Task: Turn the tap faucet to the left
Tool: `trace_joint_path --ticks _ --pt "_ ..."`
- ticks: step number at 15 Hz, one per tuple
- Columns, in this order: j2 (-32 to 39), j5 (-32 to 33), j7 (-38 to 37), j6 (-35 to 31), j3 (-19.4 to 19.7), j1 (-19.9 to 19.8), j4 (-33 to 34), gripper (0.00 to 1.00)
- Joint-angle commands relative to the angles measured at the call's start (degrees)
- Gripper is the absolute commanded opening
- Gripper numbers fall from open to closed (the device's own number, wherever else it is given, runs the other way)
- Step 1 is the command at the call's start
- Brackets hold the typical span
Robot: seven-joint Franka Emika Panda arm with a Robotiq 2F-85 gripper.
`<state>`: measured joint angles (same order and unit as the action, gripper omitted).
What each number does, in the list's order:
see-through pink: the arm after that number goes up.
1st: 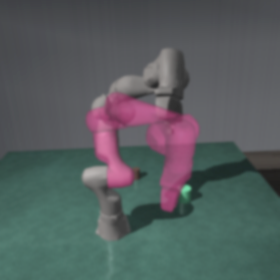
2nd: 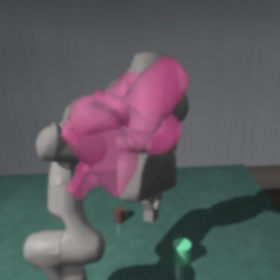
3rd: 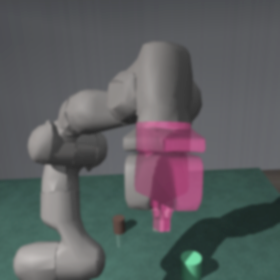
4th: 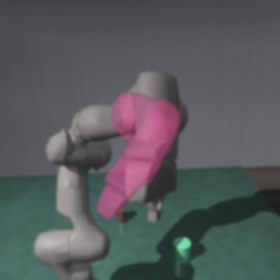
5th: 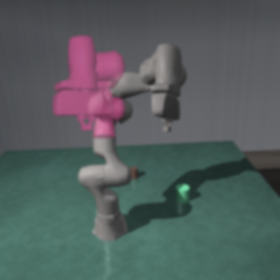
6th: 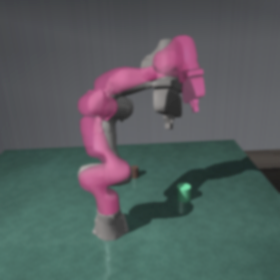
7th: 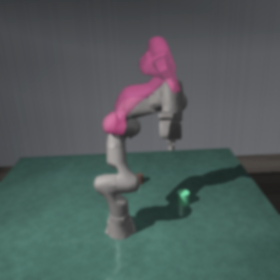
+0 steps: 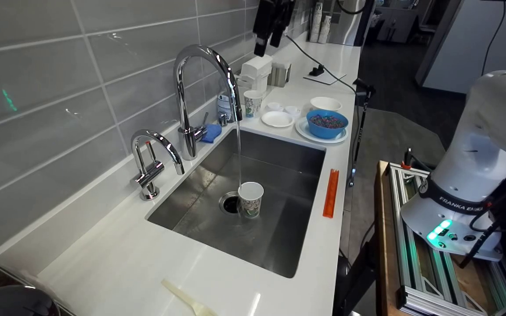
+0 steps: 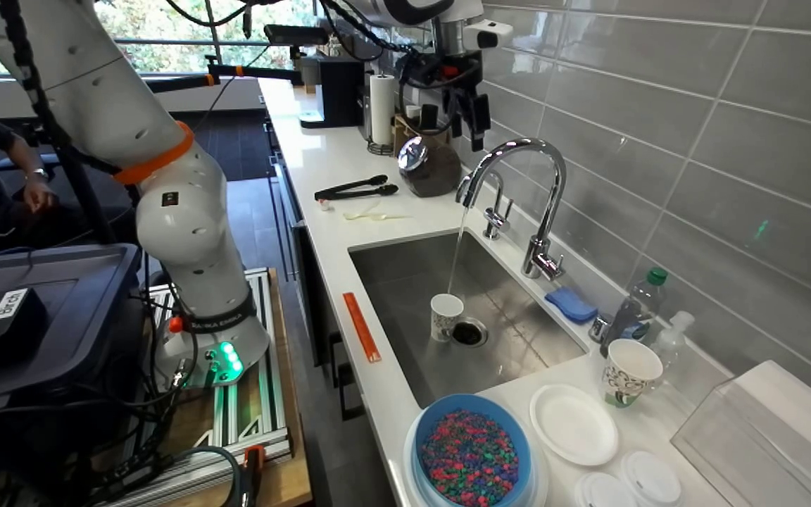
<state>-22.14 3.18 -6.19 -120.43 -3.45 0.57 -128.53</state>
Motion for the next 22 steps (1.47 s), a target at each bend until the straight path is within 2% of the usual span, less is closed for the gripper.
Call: trace_joint_path --ticks 1,2,7,10,13,19,22 --pt "-0.7 -1.2 3.7 -3.8 0.1 1.9 -2.5 1.0" --pt "-0.1 0.0 0.9 -2.4 -0.3 0.8 -0.9 1.0" --pt "0.0 0.0 2.6 -2.4 -0.4 1.5 -1.1 1.0" --pt "1.1 -1.3 0.7 -2.7 -1.2 2.1 -1.7 1.0" --pt "1.2 -0.7 -1.6 -4.8 -2.1 2.0 -2.6 1.0" --pt "1.2 -0.5 -5.2 -15.1 -3.1 1.7 -6.5 1.0" --pt "1.8 0.2 -6.4 -17.9 -3.7 1.6 -7.9 1.0"
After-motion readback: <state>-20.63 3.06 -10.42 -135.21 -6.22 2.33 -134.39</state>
